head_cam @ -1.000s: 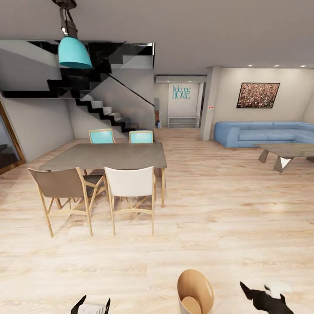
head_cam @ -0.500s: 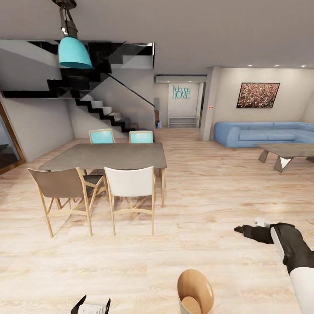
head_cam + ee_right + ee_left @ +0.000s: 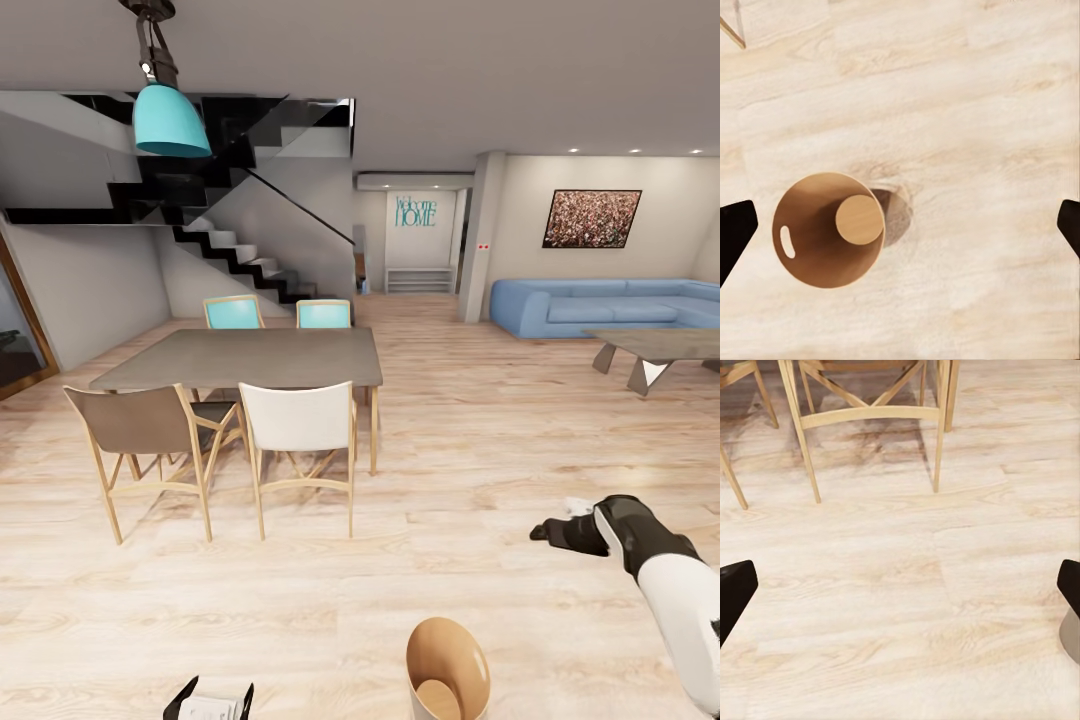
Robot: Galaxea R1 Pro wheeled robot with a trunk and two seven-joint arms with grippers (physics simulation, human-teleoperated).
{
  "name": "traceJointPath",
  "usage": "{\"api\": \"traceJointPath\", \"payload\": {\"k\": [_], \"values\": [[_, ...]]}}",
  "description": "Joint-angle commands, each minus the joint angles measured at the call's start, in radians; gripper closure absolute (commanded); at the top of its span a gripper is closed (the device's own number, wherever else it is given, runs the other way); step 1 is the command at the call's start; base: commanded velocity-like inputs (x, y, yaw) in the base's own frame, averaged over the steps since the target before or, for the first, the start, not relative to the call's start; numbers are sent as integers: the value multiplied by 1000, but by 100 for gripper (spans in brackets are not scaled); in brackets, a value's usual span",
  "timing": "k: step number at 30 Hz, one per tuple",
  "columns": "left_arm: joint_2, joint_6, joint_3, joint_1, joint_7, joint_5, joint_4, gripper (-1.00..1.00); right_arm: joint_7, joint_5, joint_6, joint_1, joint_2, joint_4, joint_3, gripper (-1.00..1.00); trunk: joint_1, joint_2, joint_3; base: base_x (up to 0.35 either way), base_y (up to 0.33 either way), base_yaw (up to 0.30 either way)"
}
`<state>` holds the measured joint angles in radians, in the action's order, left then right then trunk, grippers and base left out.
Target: Put the three can of soda from the living room inside the tash can in the kitchen.
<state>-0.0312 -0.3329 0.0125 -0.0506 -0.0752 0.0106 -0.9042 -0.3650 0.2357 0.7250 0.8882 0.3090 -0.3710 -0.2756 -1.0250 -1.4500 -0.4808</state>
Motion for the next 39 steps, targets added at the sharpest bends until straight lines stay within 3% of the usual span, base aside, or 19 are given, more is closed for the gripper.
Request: {"api": "traceJointPath", "payload": {"k": [1,5,19,22,35,39], "values": [[0,0,0,0,0,0,0,-100,4,8,-4,2,-1,5,2,-100,0,0,0,0,0,0],[0,0,0,0,0,0,0,-100,22,32,-17,8,-6,18,7,-100,0,0,0,0,0,0],[1,1,0,0,0,0,2,-100,30,41,-23,11,-14,20,11,-100,0,0,0,0,0,0],[1,3,1,0,0,0,2,-100,32,49,-24,11,-34,20,25,-100,-11,-21,-9,0,0,0],[1,3,1,0,0,2,4,-100,34,51,-24,11,-40,20,44,-100,-61,-112,-50,0,0,0],[1,3,1,0,0,2,4,-100,34,51,-24,11,-40,20,45,-100,-61,-112,-50,0,0,0]]}}
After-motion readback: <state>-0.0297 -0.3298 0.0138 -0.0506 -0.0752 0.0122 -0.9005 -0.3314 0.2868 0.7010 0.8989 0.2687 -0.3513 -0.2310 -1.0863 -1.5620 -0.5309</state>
